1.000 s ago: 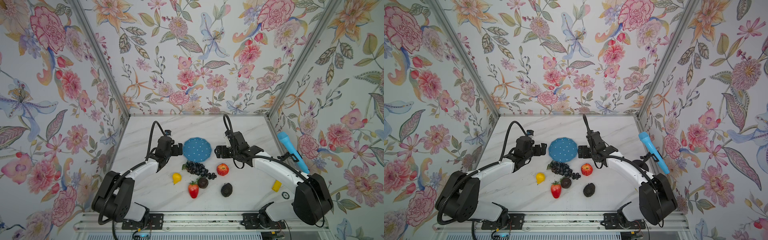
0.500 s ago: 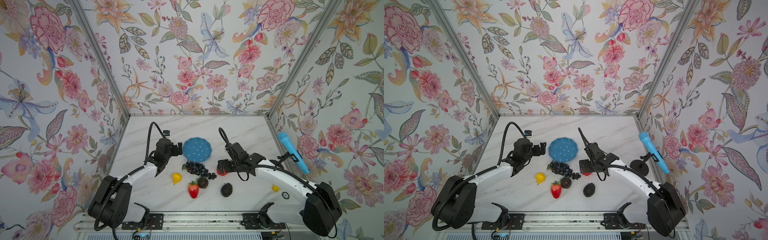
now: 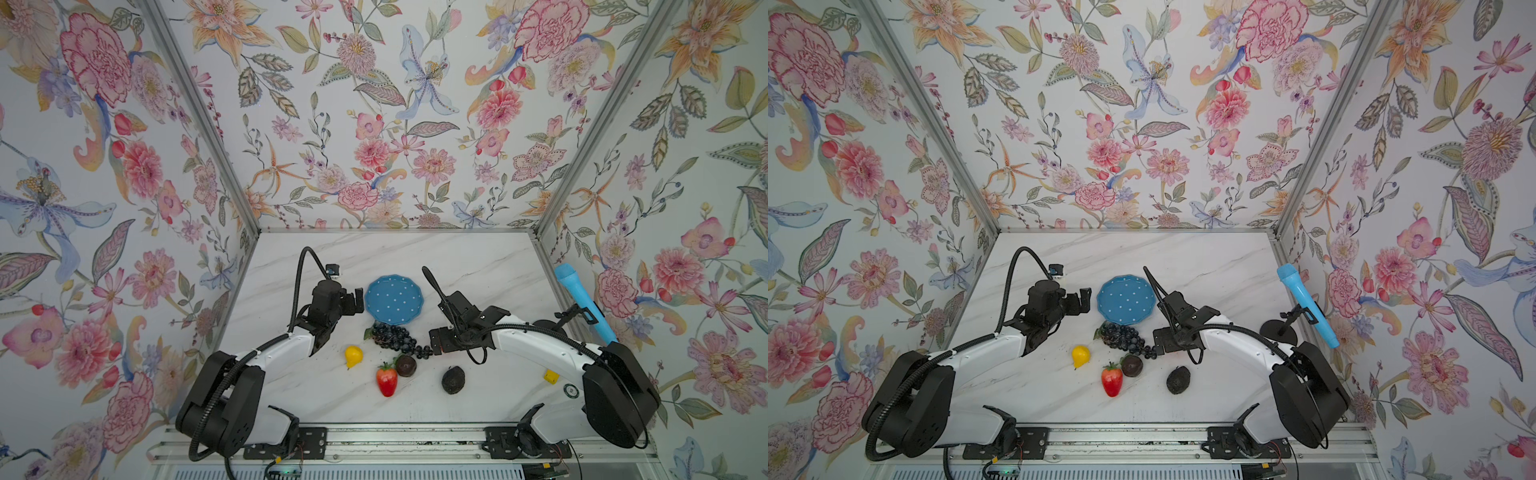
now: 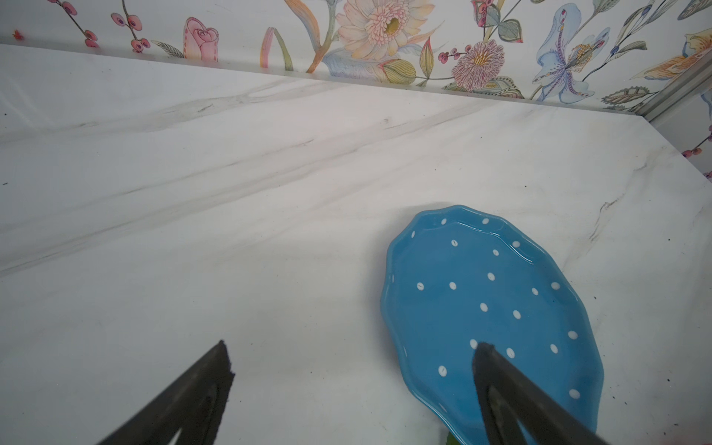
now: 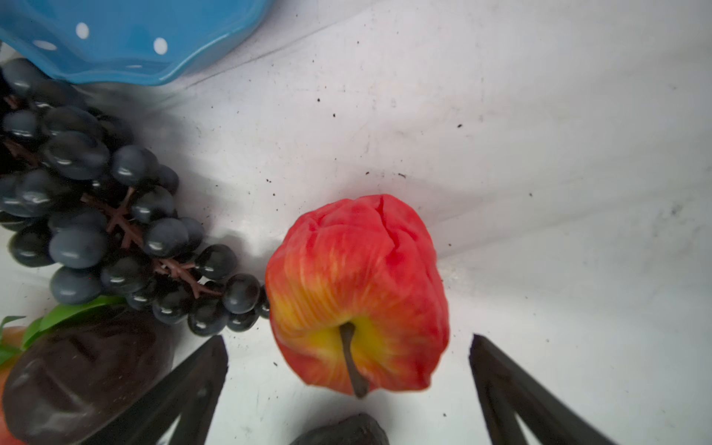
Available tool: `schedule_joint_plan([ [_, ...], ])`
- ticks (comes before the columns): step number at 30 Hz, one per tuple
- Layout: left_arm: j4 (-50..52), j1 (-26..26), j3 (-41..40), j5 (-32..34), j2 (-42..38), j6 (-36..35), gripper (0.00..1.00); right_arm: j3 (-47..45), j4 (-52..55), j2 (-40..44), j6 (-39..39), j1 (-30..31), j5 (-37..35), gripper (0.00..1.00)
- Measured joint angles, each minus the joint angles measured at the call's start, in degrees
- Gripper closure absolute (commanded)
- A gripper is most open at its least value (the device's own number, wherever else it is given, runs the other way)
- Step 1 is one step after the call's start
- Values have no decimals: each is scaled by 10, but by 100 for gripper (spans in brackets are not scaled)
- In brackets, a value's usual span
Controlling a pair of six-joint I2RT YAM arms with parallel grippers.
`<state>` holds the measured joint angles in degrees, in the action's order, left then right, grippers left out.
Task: Arrange fruit in a fruit bowl
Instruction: Pick up the fruit from the center of the table.
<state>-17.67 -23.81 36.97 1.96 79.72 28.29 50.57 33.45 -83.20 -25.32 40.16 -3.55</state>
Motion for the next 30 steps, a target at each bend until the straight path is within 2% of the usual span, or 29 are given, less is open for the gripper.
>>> schedule_joint_plan([
  [13, -5, 0, -2, 0, 0, 0, 1, 22, -14, -32, 1, -3, -2, 22],
  [23, -5, 0, -2, 0, 0, 0, 1, 33, -17, -58, 2, -5, -6, 26],
  [30, -5, 0, -2, 0, 0, 0, 1, 36, -19, -69, 2, -5, -13, 23],
])
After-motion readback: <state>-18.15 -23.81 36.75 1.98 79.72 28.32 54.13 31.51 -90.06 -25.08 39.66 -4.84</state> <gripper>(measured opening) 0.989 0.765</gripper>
